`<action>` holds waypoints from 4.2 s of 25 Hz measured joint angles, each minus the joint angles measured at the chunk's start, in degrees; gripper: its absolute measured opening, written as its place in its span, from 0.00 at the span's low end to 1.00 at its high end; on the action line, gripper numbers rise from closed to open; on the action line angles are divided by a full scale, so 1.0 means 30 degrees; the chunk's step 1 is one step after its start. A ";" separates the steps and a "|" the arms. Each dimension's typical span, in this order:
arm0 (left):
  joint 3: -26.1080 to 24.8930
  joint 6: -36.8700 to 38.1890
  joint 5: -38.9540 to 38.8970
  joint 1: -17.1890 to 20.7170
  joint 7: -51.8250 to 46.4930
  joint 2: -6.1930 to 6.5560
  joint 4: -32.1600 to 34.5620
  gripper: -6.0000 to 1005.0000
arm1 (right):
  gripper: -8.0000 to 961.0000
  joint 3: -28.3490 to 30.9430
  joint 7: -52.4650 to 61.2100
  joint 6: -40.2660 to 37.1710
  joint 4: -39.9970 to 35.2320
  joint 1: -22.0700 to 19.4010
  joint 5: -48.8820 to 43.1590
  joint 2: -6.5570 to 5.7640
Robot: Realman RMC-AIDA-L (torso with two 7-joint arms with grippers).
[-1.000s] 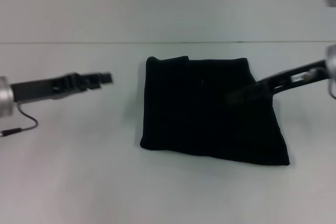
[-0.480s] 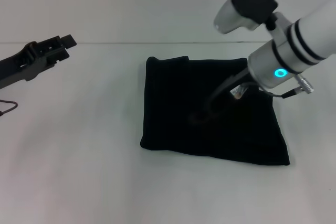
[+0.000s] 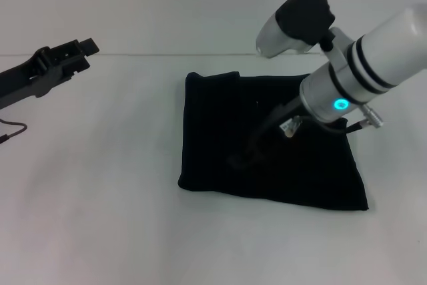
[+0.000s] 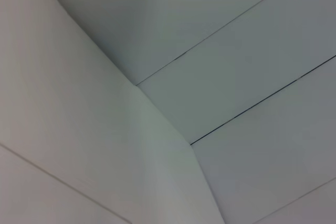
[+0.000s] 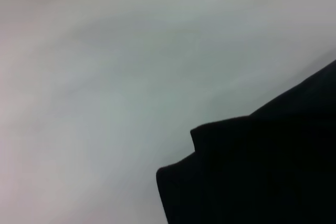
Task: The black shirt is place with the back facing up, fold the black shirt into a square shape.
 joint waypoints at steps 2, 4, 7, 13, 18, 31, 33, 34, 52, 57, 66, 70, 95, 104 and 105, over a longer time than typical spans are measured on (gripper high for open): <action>-0.0006 -0.0029 -0.0018 -0.0070 -0.0002 0.0020 -0.0004 0.54 | 0.73 -0.0681 0.0239 0.0645 0.0309 0.0107 -0.0008 0.0017; -0.0007 -0.0059 -0.0100 -0.0104 -0.0002 0.0013 -0.0004 0.54 | 0.73 -0.1234 0.0403 0.1079 0.0460 0.0156 0.0006 0.0030; 0.0000 -0.0267 -0.0157 -0.0113 0.0002 -0.0019 -0.0129 0.54 | 0.72 -0.1893 0.0547 0.1578 0.0713 0.0230 0.0053 0.0036; -0.0066 -0.0452 -0.0216 -0.0112 0.0219 -0.0005 -0.0527 0.54 | 0.65 -0.2363 0.1507 0.2486 0.0888 0.0244 0.0015 0.0004; -0.0093 -0.0482 -0.0216 -0.0191 0.0244 0.0003 -0.0534 0.54 | 0.54 -0.2356 0.1491 0.2545 0.0777 0.0143 0.0074 -0.0015; -0.0106 -0.0758 -0.0217 -0.0289 0.0240 -0.0041 -0.0530 0.54 | 0.14 -0.2431 0.1415 0.2334 0.0682 0.0090 0.0369 -0.0039; -0.0106 -0.0813 -0.0217 -0.0307 0.0239 -0.0043 -0.0530 0.54 | 0.08 -0.2409 0.1485 0.2319 0.0675 0.0077 0.0394 -0.0059; -0.0107 -0.0834 -0.0217 -0.0308 0.0237 -0.0042 -0.0530 0.54 | 0.06 -0.2393 0.1594 0.2311 0.0665 0.0077 0.0394 -0.0076; -0.0129 -0.1048 -0.0470 -0.0287 0.0232 0.0025 -0.0566 0.54 | 0.10 -0.0353 0.4651 0.2200 -0.2884 -0.2163 -0.0917 -0.0622; -0.0119 -0.1236 -0.0487 -0.0403 0.0234 0.0058 -0.0730 0.54 | 0.13 -0.0286 0.4291 0.2294 -0.2688 -0.1895 -0.0923 -0.0313; -0.0094 -0.1408 -0.0506 -0.0483 0.0233 0.0068 -0.0736 0.54 | 0.17 -0.0180 0.4343 0.2344 -0.2561 -0.1748 -0.0964 -0.0249; -0.0091 -0.1425 -0.0507 -0.0496 0.0234 0.0068 -0.0737 0.54 | 0.23 -0.0251 0.4330 0.2582 -0.2205 -0.1638 -0.0977 -0.0223; -0.0156 -0.1578 -0.0670 -0.0349 0.0238 0.0066 -0.0736 0.54 | 0.02 0.1797 0.7035 0.2429 -0.4310 -0.3177 -0.3067 -0.0747; -0.0162 -0.1585 -0.0673 -0.0395 0.0293 0.0066 -0.0758 0.54 | 0.02 0.2792 0.7214 0.3969 -0.2565 -0.3180 -0.3109 -0.0886; -0.0162 -0.1598 -0.0673 -0.0392 0.0293 0.0066 -0.0769 0.54 | 0.02 0.2837 0.7212 0.4099 -0.2296 -0.3139 -0.3109 -0.0927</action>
